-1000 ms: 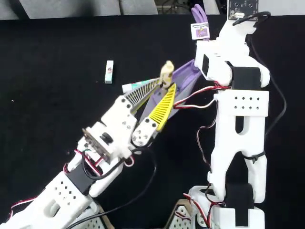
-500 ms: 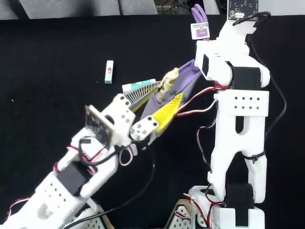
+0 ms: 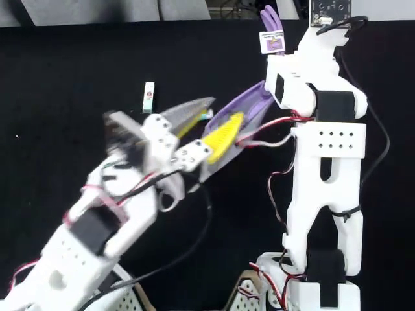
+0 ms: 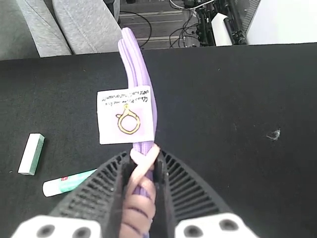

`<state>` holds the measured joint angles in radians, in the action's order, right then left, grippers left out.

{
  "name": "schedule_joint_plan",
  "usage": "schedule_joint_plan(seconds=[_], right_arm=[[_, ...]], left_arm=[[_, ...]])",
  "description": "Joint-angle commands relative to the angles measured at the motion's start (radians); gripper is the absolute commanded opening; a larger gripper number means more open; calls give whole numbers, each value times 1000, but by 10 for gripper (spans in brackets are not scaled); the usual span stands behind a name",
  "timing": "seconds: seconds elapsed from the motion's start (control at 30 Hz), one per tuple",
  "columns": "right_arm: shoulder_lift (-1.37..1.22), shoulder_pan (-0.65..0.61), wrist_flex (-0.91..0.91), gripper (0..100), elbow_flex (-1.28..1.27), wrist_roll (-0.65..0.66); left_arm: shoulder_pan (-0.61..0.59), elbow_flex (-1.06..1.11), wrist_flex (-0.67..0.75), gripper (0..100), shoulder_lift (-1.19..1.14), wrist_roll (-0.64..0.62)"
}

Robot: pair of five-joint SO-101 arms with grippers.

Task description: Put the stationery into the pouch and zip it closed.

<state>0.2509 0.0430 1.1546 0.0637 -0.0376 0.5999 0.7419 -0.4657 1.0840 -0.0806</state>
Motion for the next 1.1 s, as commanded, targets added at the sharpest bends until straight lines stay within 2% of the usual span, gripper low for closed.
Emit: schedule_joint_plan(seconds=[0.0, 0.2, 0.33, 0.53, 0.63, 0.8, 1.07], right_arm=[[-5, -20, 2, 11, 21, 12], [-5, -20, -6, 11, 4, 14], [-5, -18, -6, 11, 4, 14], [-5, -18, -6, 11, 8, 14], [-5, -18, -6, 11, 8, 14], [-5, -18, -6, 11, 8, 14], [-5, -18, -6, 11, 12, 14]], left_arm=[[45, -33, 55, 173, -161, -11], [79, -36, 178, 173, -229, -18], [62, -76, 161, 173, -186, -20], [-61, -127, 141, 169, 2, -25], [-153, -142, 138, 140, 100, -101], [-255, -148, -3, 138, 103, -227], [-228, -28, -129, 138, 109, -130]])
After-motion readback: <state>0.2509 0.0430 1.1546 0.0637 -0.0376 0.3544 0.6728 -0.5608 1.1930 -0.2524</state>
